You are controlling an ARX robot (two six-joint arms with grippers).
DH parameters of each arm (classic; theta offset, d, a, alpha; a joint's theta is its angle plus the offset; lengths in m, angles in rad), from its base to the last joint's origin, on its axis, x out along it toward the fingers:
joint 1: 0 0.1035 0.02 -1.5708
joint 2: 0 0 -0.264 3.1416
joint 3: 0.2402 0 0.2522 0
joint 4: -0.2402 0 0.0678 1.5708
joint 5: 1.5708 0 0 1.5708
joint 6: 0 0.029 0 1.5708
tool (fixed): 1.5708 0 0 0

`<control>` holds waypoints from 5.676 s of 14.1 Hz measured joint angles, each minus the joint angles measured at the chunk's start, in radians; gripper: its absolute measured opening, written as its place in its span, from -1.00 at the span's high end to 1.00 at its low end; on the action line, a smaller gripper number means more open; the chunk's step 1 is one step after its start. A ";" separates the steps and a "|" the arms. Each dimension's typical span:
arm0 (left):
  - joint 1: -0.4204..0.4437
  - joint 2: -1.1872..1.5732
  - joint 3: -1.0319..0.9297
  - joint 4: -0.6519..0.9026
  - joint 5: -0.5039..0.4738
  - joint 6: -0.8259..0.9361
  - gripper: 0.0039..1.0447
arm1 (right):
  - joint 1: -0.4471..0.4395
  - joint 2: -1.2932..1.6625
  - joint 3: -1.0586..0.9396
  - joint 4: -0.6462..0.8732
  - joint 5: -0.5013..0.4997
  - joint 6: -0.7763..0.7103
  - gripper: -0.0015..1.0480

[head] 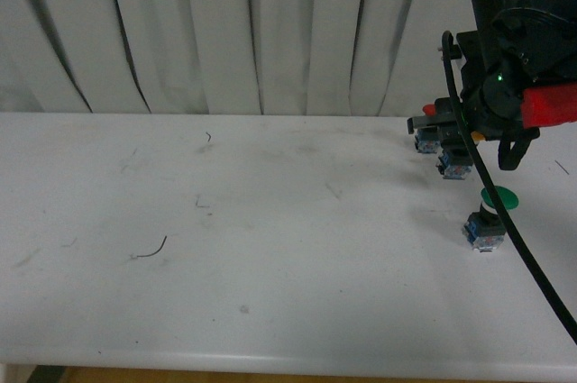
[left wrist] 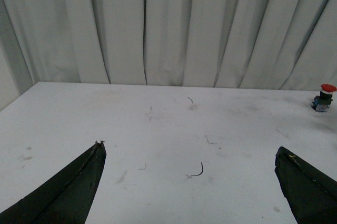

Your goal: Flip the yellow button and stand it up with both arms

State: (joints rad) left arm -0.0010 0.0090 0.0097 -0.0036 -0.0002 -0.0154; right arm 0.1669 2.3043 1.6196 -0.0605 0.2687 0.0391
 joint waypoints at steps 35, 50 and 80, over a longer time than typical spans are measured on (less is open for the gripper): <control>0.000 0.000 0.000 0.000 0.000 0.000 -0.88 | -0.076 -0.362 -0.294 0.340 -0.189 0.056 -0.87; 0.000 0.000 0.000 0.000 0.000 0.000 -0.88 | -0.151 -1.692 -1.461 0.517 -0.259 -0.036 0.96; 0.000 0.000 0.000 0.000 0.000 0.000 -0.88 | -0.167 -2.301 -1.608 0.057 -0.269 -0.037 -0.10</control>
State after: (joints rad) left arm -0.0010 0.0090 0.0097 -0.0036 -0.0002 -0.0151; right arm -0.0002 0.0036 0.0116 -0.0036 0.0002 0.0025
